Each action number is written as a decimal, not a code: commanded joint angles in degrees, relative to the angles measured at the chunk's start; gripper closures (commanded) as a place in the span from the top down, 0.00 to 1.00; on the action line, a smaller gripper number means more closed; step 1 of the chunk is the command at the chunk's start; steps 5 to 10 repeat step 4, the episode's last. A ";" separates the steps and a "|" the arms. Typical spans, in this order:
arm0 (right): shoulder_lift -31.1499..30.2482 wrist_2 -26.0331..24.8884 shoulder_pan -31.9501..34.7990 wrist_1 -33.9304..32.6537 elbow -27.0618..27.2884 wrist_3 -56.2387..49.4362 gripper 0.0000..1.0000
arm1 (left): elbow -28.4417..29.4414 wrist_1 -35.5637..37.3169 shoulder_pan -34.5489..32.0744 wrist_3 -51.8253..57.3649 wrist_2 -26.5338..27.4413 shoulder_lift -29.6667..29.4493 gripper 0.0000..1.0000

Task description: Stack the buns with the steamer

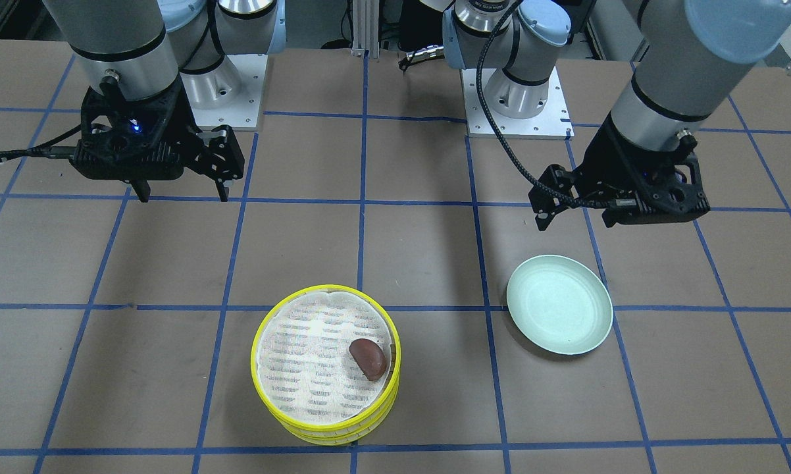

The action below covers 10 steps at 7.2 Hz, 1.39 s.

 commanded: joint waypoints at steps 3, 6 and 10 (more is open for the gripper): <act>-0.17 -0.33 -0.01 0.04 0.23 -0.17 1.00 | -1.53 -1.23 1.61 0.66 0.15 1.20 1.00; -0.17 -0.24 -0.01 -0.05 0.23 -0.17 1.00 | -1.71 -1.23 1.61 0.66 0.15 1.20 1.00; -0.17 -0.24 -0.01 -0.05 0.23 -0.17 1.00 | -1.71 -1.23 1.61 0.66 0.15 1.20 1.00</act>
